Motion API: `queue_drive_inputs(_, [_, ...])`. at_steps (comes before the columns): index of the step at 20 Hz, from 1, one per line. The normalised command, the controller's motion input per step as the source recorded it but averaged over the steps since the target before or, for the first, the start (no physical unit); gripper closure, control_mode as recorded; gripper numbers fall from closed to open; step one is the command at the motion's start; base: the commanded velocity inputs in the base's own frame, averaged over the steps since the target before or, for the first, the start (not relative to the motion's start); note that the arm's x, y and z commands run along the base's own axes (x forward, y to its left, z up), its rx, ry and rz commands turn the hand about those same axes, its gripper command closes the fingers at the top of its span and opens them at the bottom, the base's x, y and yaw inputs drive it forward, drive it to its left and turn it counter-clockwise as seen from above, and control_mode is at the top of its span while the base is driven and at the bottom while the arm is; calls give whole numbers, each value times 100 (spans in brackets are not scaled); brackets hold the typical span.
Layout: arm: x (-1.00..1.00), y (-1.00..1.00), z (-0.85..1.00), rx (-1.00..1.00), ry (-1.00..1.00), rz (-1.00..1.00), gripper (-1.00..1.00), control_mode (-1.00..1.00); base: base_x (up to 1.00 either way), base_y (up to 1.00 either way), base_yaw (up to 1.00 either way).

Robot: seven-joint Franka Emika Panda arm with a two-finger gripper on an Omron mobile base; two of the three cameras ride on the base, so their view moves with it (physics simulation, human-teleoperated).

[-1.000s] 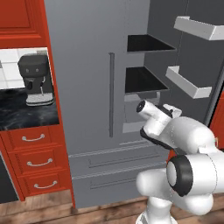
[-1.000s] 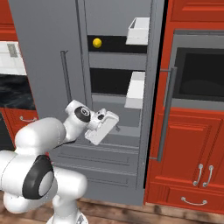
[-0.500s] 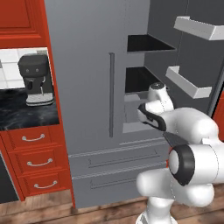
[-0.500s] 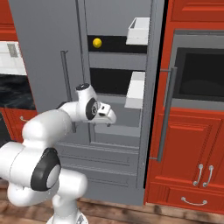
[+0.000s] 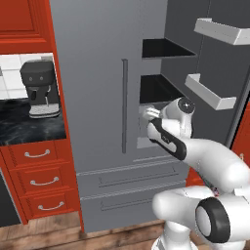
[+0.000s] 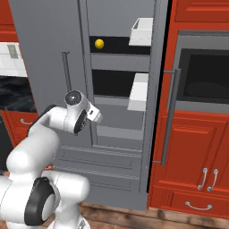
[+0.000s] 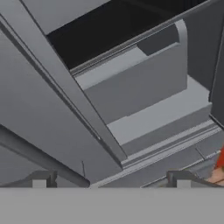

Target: Retrieve a lemon from the fridge and place it on the cutting board with the fish.

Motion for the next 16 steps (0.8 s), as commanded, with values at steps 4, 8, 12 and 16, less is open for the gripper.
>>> queue_drive_inputs(4, [-25,30,100,-1,-15,9,-100,-100,0,0,0])
queue_drive_inputs(8, [-7,38,100,-9,0,5,-100,-100,0,0,0])
queue_drive_inputs(12, [0,41,96,-15,15,1,-100,-100,0,0,0])
queue_drive_inputs(16, [1,35,49,-21,24,-5,-100,-100,0,0,0])
